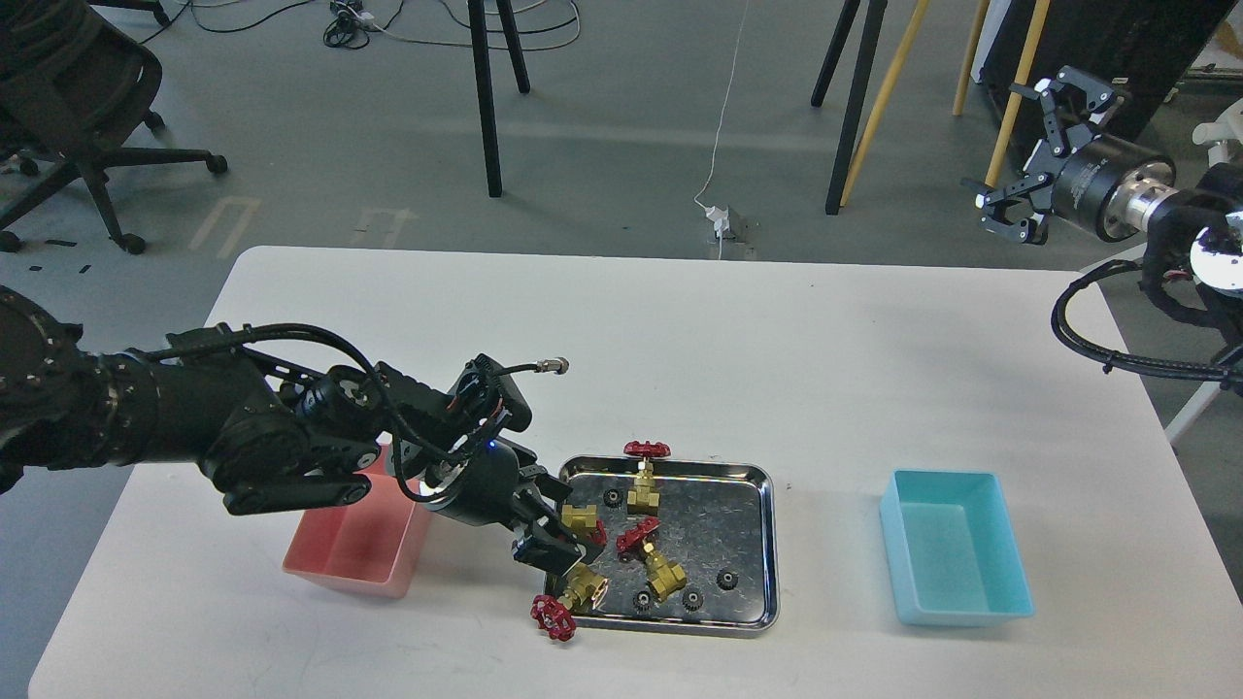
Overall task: Place valve in pink box and gear in blue box
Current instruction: 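Grasp a brass valve with red handwheel using the left gripper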
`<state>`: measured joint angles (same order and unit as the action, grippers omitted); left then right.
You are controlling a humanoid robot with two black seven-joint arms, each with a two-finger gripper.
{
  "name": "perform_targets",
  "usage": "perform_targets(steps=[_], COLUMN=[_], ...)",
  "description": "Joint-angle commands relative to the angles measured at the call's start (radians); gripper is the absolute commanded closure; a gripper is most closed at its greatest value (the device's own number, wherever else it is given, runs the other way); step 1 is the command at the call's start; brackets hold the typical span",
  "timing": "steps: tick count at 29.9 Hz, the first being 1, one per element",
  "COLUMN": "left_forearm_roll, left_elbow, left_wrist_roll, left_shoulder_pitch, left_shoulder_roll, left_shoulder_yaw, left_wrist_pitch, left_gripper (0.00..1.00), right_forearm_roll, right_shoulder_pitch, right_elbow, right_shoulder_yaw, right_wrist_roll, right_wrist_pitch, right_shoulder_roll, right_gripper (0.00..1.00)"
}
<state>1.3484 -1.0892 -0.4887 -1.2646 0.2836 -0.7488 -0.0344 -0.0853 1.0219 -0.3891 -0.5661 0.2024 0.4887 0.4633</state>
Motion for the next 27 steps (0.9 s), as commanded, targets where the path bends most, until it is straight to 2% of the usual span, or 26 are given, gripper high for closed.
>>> perform_targets(steps=[1,9,18,27], left_forearm_roll=[0.0,0.0,0.005,0.02], left_elbow=[0.002,0.003,0.003,0.002], left_wrist_roll=[0.0,0.0,0.0,0.0], left_shoulder_pitch=[-0.001,0.001,0.001,0.004], left_shoulder_roll=[-0.001,-0.001,0.0,0.003], left_shoulder_yaw=[0.002,0.009,0.009,0.009], left_wrist_pitch=[0.001,0.014,0.042,0.044], left_gripper=[0.25,0.32,0.49,0.55], right_forearm_roll=[-0.001,-0.001,-0.002,-0.002], right_shoulder_pitch=[-0.009,-0.017,-0.019,-0.026], right_elbow=[-0.001,-0.001,-0.001,-0.001], right_shoulder_yaw=[-0.001,-0.001,-0.003,-0.003], right_wrist_roll=[-0.001,-0.001,-0.003,-0.003], right_wrist_pitch=[0.0,0.0,0.0,0.0], right_shoulder_roll=[0.0,0.002,0.002,0.003], right_gripper=[0.01,0.01,0.01,0.01])
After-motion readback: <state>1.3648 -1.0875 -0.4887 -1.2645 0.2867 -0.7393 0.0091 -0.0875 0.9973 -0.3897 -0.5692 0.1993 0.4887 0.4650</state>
